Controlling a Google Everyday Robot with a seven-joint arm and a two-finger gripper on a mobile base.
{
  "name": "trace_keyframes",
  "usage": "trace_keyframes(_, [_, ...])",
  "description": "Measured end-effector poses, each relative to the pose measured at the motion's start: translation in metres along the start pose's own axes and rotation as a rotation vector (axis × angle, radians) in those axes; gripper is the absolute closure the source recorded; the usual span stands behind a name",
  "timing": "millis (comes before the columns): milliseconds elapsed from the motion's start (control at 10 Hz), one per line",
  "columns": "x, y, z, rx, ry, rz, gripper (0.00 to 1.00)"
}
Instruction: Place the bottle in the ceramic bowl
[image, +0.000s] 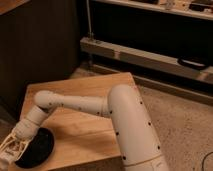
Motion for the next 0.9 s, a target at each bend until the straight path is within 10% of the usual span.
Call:
trace_keyframes(500, [-0.025,0.011,-0.033,0.011,0.203,0.022,0.45])
trace_keyframes(900, [-0.014,0.014,-0.027,0.023,0.196,0.051,0.2])
